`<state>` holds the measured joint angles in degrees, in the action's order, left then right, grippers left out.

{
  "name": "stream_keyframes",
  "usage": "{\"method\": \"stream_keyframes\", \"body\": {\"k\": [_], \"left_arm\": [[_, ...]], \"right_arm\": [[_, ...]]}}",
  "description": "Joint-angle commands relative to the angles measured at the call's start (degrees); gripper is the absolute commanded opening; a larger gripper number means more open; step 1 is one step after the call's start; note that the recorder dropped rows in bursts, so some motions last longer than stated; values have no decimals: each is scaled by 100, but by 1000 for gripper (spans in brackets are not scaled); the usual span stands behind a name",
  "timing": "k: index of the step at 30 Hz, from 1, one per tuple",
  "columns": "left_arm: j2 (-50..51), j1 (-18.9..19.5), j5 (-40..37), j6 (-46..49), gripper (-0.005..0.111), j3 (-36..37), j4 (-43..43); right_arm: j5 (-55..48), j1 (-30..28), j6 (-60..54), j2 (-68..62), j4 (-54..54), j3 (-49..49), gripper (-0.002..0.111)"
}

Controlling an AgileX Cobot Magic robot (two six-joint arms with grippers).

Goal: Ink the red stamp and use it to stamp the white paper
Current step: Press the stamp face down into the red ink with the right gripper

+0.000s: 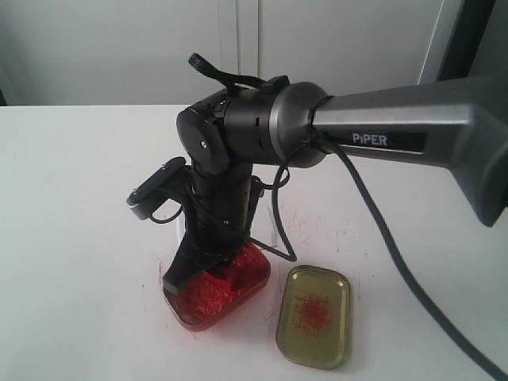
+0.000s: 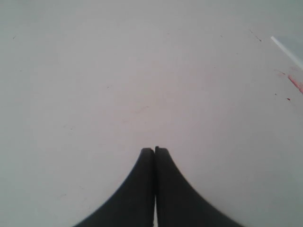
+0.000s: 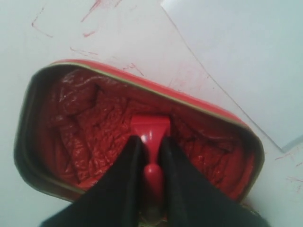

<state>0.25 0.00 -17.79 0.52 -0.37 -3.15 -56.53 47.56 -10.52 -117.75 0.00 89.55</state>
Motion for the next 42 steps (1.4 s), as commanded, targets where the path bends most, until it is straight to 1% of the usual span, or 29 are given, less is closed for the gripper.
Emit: {"method": "stream_keyframes", "body": {"k": [1,7,11,30,42], "left_arm": [[-25,0,18,-52,0,37,-27],[-25,0,18,-52,0,37,-27],[-25,0,18,-52,0,37,-27],[-25,0,18,-52,0,37,-27],[-25,0,18,-52,0,37,-27]], "right_arm": [[133,-11,36,43,0,-5,0],[54,-11,36,56,0,-5,0],[257,-11,50,-77,0,-70,0],[-114,-11,50,22,0,63,0],[-8,-11,50,32,0,63,0]]}}
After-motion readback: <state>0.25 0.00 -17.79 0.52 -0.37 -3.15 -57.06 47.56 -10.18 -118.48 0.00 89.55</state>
